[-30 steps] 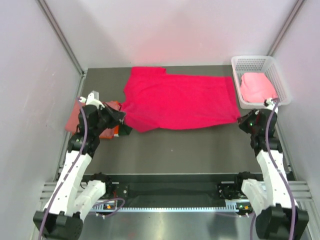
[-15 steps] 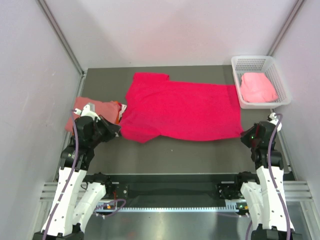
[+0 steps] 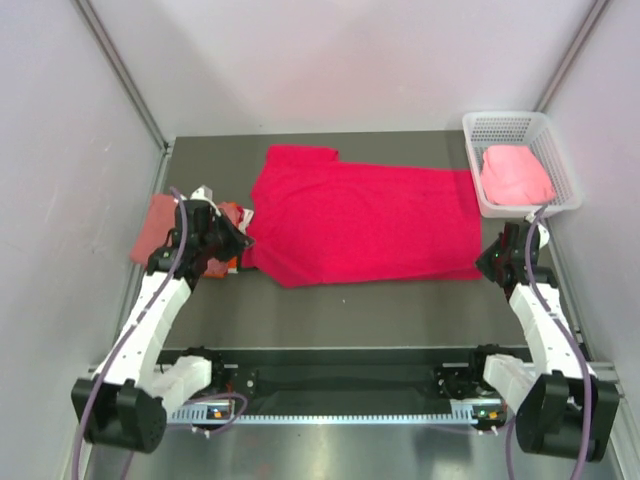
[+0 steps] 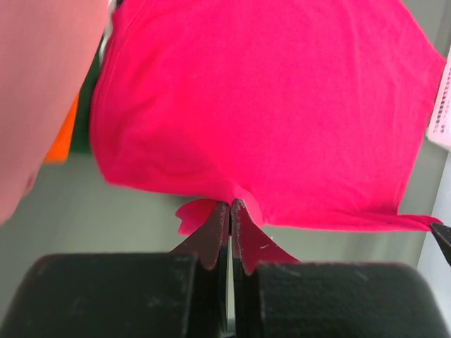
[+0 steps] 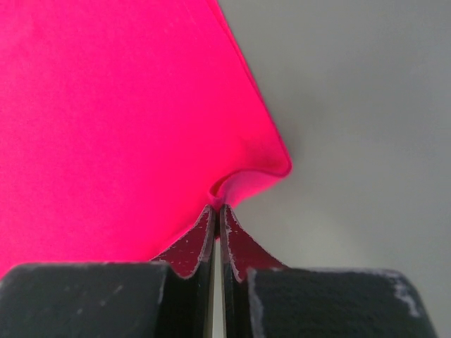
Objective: Fold and stack the t-shirts
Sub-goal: Fold the tshirt
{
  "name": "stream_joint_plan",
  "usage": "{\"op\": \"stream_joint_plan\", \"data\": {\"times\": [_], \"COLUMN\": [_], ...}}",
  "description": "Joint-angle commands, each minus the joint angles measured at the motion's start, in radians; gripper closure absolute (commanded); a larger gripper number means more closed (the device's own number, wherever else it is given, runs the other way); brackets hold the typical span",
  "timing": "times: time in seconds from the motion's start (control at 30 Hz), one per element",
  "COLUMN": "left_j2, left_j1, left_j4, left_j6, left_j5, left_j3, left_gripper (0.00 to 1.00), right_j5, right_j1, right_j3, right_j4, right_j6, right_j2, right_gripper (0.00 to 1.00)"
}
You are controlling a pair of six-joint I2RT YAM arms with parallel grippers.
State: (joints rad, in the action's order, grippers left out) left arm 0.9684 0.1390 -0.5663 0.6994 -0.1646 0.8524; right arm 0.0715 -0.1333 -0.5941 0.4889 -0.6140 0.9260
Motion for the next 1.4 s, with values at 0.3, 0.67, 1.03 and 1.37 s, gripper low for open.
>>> {"op": "stream_joint_plan", "data": {"times": [0.3, 0.67, 1.03, 1.37], "left_j2": [0.453, 0.768, 0.862, 0.949], "left_j1": [-0.001, -0.003, -0.009, -0.013], "left_j4": [0.223, 0.23, 0.221, 0.255], "left_j6": [-0.038, -0.023, -0.012, 0.012], "left_j5": [0.008, -0.003, -0.001, -0.03], "left_j3": [0.355, 0.606, 0.737, 0.8], "left_gripper": [1.0, 1.0, 1.0, 1.0], "right_j5": [0.06, 0.102, 0.105, 0.152], "right_j1": [-0.003, 0.0, 0.008, 0.034], "right_j3": [-0.229, -0.355, -0.391, -0.424], "right_j4": [-0.188, -0.237, -0.253, -0.259], "right_j6": [-0.047, -0.092, -0.092, -0.112], "right_j2": [0.315, 0.505, 0.58, 0.629], "right_gripper": [1.0, 1.0, 1.0, 1.0]}}
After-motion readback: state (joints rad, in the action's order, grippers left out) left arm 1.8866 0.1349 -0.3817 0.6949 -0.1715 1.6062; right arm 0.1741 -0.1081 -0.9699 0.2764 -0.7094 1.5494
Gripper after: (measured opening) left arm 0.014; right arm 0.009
